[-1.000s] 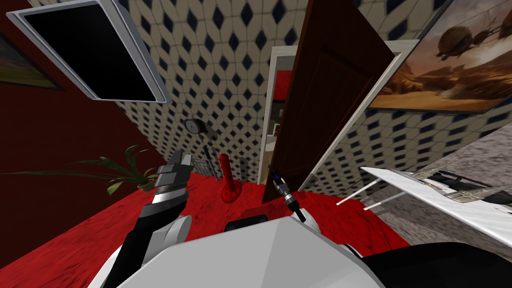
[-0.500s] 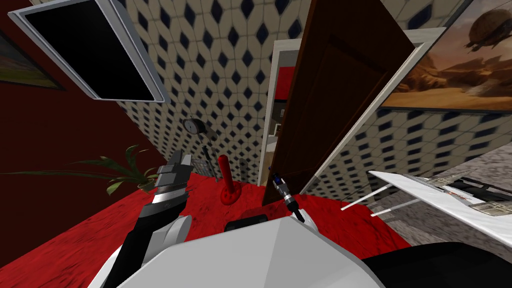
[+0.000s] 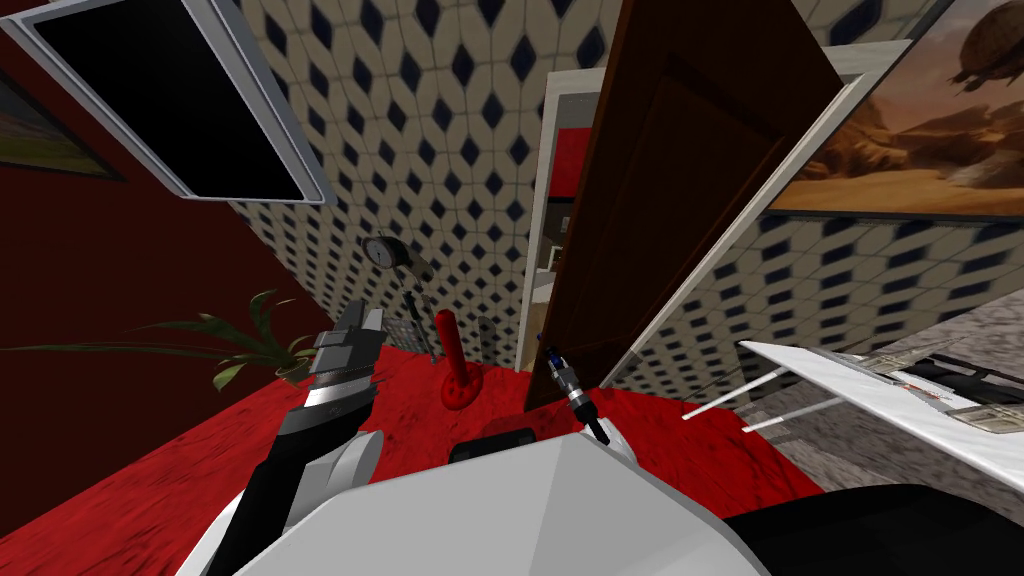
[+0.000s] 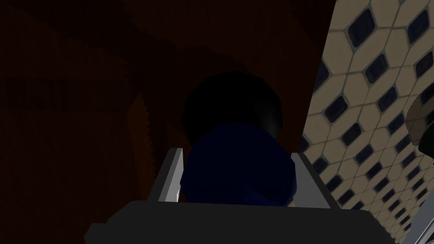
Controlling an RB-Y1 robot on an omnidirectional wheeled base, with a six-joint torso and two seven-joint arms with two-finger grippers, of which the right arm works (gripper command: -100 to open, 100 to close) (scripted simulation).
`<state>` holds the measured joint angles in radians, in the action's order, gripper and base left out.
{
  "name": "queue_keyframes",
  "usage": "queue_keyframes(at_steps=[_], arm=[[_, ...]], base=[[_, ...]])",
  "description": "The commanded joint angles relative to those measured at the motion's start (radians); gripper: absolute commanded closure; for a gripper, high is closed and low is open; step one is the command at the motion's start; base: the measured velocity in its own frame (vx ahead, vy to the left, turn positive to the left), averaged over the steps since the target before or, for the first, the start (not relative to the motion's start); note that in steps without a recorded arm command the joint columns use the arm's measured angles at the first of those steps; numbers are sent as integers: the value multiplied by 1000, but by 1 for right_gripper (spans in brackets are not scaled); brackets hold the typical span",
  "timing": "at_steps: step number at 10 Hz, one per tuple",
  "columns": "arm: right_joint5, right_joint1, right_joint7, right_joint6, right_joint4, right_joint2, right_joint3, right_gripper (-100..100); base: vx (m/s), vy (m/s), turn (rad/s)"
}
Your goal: Pull the door open
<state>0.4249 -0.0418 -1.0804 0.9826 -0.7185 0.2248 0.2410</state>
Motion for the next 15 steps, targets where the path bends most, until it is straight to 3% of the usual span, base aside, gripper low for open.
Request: queue_keyframes(at_steps=[1,9,15], arm=[[0,-1,0,2,0,-2,-2,100],[-56,0,138,-7,4,4,-2,100],[-123,1,304,-15,10,10,-4,100]], base=[[0,0,0],[-41,-21,113],[-60,-28,128]])
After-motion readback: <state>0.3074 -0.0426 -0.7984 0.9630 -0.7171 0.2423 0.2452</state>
